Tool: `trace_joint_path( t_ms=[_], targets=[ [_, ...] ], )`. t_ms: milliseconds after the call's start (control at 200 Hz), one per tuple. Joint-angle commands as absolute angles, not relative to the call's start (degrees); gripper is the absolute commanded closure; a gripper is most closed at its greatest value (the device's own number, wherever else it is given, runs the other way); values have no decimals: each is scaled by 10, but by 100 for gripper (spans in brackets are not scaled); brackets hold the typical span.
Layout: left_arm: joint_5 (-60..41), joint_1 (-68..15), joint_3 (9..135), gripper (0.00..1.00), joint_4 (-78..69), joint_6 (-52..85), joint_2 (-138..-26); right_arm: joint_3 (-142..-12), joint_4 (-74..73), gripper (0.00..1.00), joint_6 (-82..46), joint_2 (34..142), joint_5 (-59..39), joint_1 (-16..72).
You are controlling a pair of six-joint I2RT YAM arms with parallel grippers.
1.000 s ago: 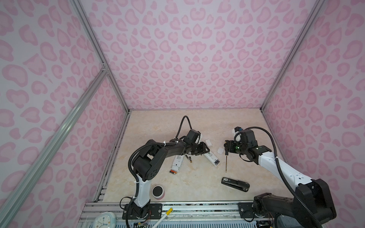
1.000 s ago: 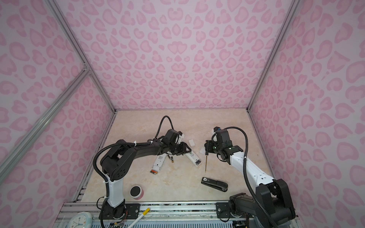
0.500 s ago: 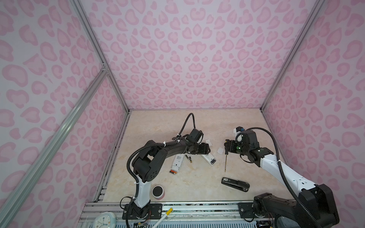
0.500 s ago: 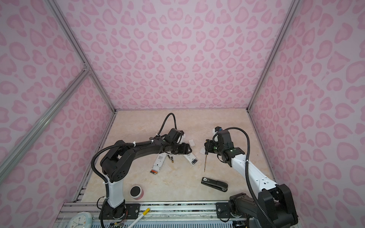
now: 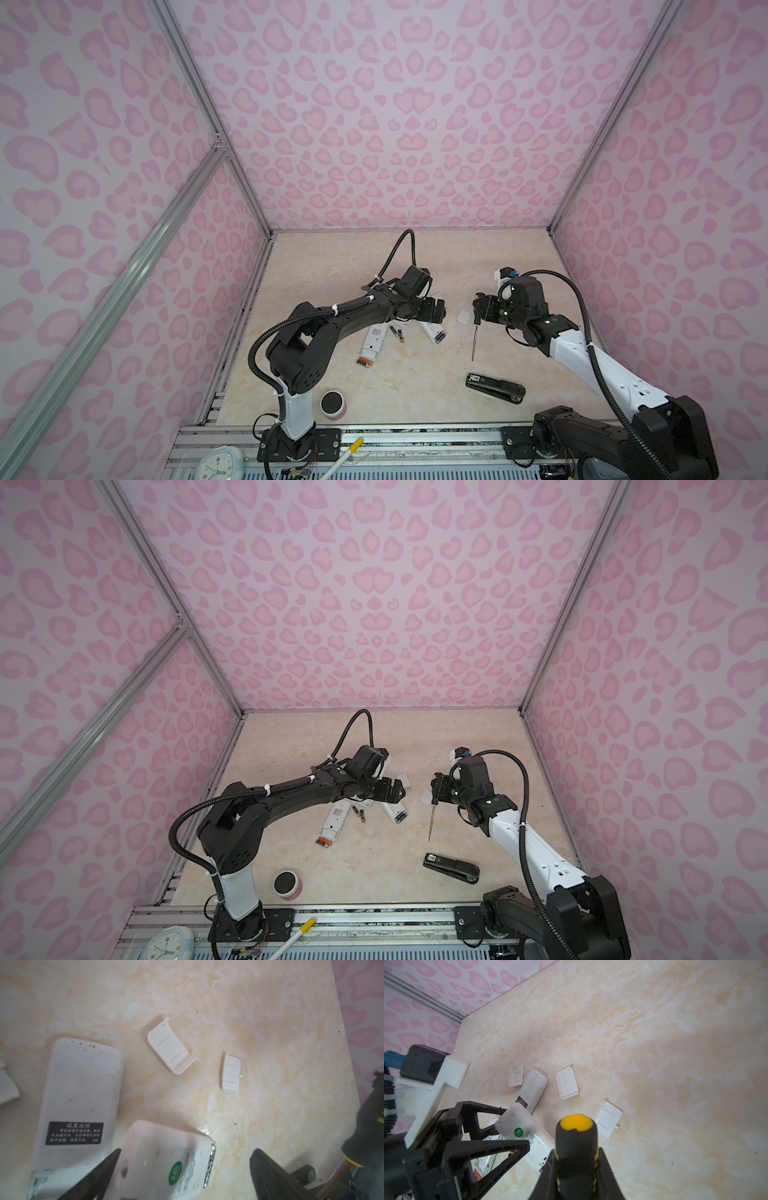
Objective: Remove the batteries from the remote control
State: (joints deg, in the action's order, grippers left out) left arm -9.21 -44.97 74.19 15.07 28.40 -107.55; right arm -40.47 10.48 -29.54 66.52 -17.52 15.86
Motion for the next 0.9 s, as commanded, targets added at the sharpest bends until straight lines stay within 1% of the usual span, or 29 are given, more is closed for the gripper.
trace_joint_path(
  t_ms=[0,70,195,285,410,545,725,780,825,895],
  targets=[
    [-75,-458,746,3,147,275,-1091,-394,81,100,-301,661,-166,159],
    [-84,-460,766,3,167,277,-1113,-389,72,100,-306,662,-169,159],
    [-68,-472,764,3,142,272,-1086,-383,71,100,-310,662,-166,159],
    [-39,-467,766,3,159,265,-1083,-371,54,100,-320,658,-166,159],
    [-43,-460,749,3,131,280,-1061,-363,39,100,-332,661,-167,159],
    [-36,-460,750,3,134,272,-1061,-353,20,100,-348,661,-170,159],
    [-8,-469,697,3,91,237,-990,-360,21,100,-362,648,-160,159],
    [-4,-467,695,3,99,239,-972,-360,14,100,-370,643,-156,158],
    [-30,-462,687,3,105,239,-962,-359,3,100,-376,639,-155,158],
    [-94,-455,655,4,59,247,-938,-357,-12,100,-386,632,-154,158]
  ],
)
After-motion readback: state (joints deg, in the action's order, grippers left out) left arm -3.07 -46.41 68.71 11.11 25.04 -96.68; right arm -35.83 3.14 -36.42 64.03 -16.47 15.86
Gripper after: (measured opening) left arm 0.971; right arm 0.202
